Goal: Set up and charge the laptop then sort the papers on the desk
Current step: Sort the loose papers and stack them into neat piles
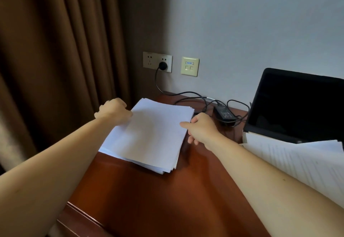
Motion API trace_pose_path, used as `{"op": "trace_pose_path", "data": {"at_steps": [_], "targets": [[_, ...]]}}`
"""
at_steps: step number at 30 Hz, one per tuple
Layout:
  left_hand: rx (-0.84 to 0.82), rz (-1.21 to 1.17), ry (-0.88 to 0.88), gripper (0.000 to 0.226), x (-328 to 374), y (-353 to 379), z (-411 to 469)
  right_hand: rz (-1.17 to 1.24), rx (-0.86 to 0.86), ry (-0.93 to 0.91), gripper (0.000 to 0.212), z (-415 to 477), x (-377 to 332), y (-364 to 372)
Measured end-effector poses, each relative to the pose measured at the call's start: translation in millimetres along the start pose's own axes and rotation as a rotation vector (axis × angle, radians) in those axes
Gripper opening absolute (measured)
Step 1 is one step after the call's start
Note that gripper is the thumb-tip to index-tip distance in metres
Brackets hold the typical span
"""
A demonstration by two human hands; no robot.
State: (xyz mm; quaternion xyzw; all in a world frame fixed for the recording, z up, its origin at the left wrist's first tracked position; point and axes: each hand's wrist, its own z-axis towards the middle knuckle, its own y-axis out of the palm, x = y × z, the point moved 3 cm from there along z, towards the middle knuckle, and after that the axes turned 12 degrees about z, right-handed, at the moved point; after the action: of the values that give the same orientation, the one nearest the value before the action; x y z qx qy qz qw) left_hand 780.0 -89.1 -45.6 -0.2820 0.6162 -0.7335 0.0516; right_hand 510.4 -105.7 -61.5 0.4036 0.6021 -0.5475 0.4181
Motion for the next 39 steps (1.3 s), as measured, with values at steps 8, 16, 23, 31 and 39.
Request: {"op": "trace_pose_path", "data": {"at_steps": [8,16,23,31,39], "targets": [[0.233,-0.010,0.449,0.024,94.7,14.5,-51.1,-0.092,0.228,-0.211,0.030,-28.0,-0.2,-81.5],[0.011,-0.086,1.119,0.040,210.0,68.1,-161.6,-0.284,0.249,-0.406,0.027,-94.9,45.3,-201.4],[-0.250,0.091,1.442,0.075,242.9,116.8,-216.3,-0.578,-0.088,-0.388,0.019,-142.3,106.5,-246.6],[-0.099,-0.062,1.583,0.039,241.9,108.0,-214.3,-0.656,-0.159,-0.414,0.052,-154.5,115.7,-255.6],[0.021,-0.112,1.521,0.026,239.2,104.6,-212.2,-0.735,-0.089,-0.548,0.035,-160.4,110.0,-250.7]]}}
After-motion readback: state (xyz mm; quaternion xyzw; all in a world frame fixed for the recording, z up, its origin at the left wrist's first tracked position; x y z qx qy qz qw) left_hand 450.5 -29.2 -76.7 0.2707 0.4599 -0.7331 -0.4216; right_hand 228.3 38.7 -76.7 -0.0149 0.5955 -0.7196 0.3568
